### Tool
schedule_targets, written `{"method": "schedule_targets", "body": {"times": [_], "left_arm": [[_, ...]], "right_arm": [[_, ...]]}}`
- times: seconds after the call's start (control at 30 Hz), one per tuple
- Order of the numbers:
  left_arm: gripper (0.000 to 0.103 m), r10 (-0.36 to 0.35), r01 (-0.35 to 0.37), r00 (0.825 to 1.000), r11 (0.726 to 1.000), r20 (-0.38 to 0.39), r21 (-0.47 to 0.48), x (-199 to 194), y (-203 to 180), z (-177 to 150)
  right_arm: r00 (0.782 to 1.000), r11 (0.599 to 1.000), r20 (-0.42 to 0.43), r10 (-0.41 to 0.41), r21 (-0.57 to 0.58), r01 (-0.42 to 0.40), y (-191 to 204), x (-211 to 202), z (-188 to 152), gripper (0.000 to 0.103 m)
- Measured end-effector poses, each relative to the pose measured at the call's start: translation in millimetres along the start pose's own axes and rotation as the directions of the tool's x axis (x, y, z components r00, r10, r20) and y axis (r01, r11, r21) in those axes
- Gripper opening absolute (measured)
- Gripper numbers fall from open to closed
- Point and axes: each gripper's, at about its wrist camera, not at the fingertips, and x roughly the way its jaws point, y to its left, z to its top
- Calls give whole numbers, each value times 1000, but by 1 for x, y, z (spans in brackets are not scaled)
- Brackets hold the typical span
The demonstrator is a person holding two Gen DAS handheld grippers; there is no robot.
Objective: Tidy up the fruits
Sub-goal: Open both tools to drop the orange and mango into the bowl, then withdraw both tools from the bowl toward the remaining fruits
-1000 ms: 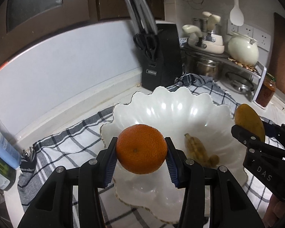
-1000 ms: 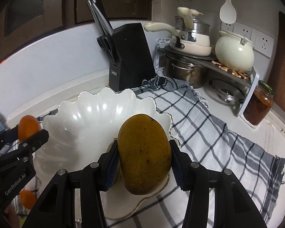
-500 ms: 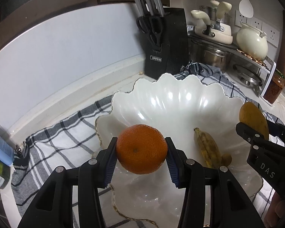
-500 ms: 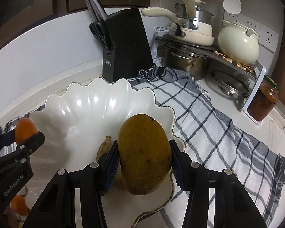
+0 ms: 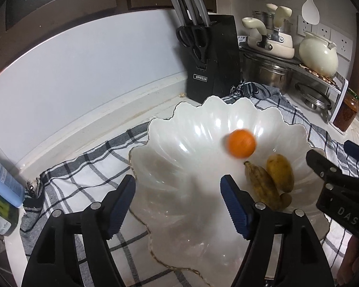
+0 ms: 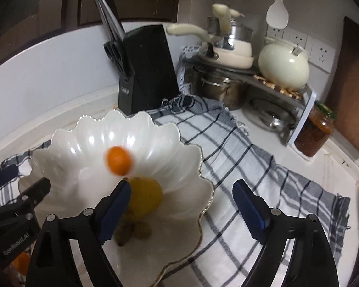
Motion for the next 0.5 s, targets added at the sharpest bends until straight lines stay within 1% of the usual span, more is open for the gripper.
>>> {"method": "schedule_targets", "body": {"times": [0.03,0.23,0.5], "left_arm": [[78,2,-2,1000,1000,2,-2,-2,0,0],[85,16,-16,999,1000,27,-7,-18,2,0],[86,26,-25,997,1000,71,-10,-50,4,0]], "right_arm": [[1000,1000,3,2,2,-2,-1,-1,1,88],[1000,1000,24,9,11,-9,-1,-17,2,88],[998,999,54,27,31,-29,-4,-44,0,88]]}}
